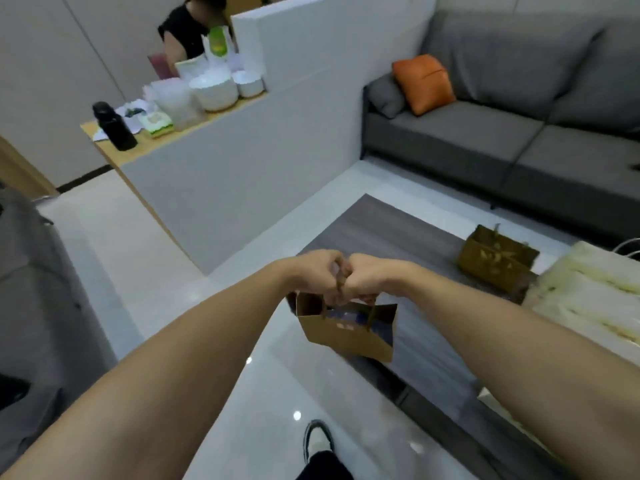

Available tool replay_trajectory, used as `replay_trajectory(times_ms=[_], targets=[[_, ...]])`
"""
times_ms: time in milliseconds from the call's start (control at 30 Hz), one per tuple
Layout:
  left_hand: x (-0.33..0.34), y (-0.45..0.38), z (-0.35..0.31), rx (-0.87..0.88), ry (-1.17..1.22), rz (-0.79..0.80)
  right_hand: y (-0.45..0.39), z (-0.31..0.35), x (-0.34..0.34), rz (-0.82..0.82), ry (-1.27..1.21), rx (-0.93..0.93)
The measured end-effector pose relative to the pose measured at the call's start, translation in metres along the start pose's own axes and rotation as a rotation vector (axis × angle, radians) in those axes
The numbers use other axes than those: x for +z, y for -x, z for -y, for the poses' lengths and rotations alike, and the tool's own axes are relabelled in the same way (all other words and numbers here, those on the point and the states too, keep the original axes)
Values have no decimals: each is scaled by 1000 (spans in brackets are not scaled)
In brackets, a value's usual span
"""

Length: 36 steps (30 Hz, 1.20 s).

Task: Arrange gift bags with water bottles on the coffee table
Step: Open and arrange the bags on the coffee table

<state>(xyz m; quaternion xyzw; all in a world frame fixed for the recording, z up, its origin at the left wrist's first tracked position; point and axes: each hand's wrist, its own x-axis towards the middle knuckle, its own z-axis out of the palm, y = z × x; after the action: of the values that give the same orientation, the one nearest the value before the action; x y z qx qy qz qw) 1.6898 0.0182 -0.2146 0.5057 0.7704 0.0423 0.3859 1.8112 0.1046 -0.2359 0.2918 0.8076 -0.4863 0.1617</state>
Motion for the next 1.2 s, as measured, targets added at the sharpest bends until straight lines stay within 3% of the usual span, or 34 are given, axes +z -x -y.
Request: replay_trajectory(times_ms=[133,233,333,467,833,1200], targets=[[-17,-69,-25,162,-115,84,-15,-31,-32,-100,-19,165],[-15,-115,-44,244,-188,58,-20,-63,-58,-270,-20,259],[-4,-155,-61,275,-194,40,-12,-100,-82,-482,-73,350],[17,-202,-83,286,-165,100,-2,-153,-104,-599,-74,461],[56,-317,-151,163,-167,168,-32,-287,-163,-536,-150,589],[97,-364,-157,88,-292,209,-66,-365,-201,-507,-164,560]])
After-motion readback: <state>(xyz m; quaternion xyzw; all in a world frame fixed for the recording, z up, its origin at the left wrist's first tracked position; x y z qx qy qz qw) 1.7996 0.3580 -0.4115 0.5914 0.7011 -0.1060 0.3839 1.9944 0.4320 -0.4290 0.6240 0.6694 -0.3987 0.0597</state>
